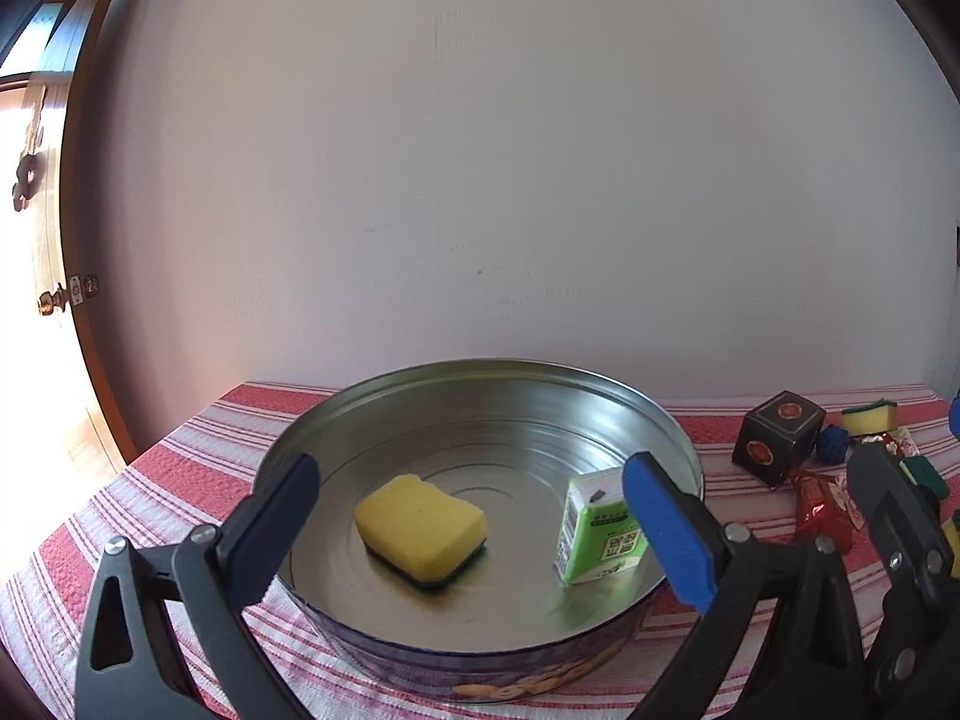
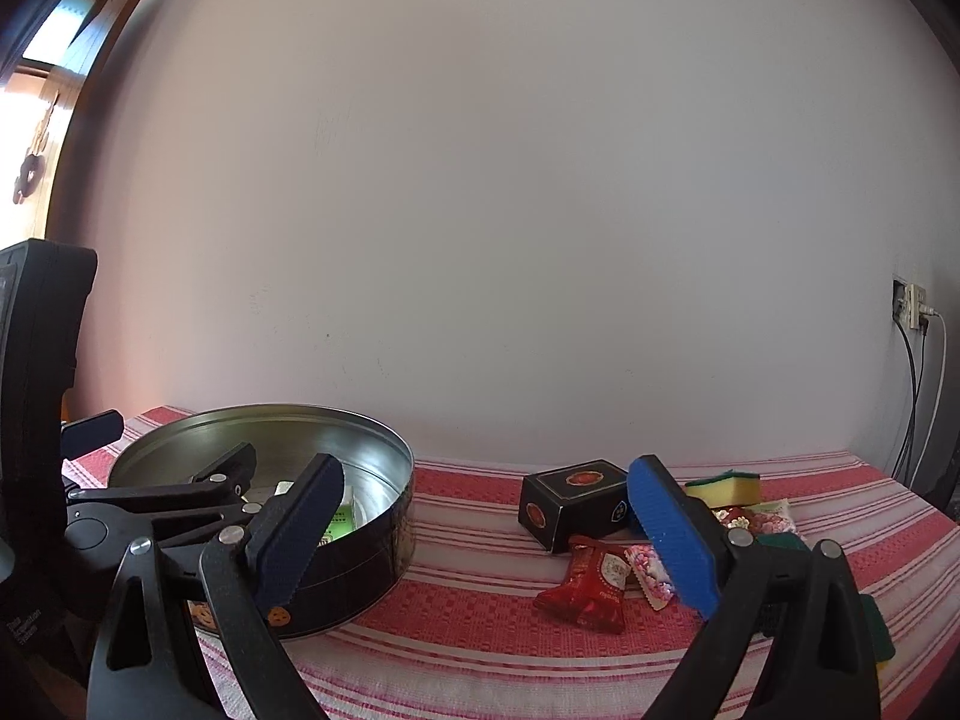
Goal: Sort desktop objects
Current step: 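Move the right tool to the yellow-green scrub sponge and grasp it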
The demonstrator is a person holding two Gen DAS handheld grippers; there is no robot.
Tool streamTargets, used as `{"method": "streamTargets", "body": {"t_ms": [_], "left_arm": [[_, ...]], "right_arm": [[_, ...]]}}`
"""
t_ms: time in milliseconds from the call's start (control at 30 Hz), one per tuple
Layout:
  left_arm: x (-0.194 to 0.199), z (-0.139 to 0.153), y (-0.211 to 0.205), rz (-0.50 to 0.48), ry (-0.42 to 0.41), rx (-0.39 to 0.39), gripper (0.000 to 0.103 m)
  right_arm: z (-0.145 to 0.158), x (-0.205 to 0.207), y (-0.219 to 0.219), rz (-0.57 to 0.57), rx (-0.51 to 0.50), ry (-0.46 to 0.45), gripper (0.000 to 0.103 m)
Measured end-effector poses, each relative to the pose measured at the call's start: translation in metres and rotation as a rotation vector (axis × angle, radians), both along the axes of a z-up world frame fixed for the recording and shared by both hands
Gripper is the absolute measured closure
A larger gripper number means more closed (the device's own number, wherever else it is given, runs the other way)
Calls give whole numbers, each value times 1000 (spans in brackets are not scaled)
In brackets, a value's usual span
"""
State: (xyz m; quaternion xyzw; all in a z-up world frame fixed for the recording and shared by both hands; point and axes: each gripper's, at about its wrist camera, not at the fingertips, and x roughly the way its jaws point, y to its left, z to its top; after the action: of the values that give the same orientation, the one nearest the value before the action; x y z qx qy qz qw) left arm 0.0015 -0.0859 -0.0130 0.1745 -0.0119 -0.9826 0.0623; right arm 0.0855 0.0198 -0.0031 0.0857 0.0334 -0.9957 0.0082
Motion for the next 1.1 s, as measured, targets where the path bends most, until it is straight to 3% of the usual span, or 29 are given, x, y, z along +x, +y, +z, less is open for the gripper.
{"method": "streamTargets", "body": {"t_ms": [733, 1100], "left_arm": [[25, 1, 41, -156, 45, -65, 1], [35, 0, 66, -245, 18, -69, 1]], "right_arm": [[-5, 21, 65, -119, -10, -77, 5], [-7, 34, 116, -206, -15, -123, 6]]}}
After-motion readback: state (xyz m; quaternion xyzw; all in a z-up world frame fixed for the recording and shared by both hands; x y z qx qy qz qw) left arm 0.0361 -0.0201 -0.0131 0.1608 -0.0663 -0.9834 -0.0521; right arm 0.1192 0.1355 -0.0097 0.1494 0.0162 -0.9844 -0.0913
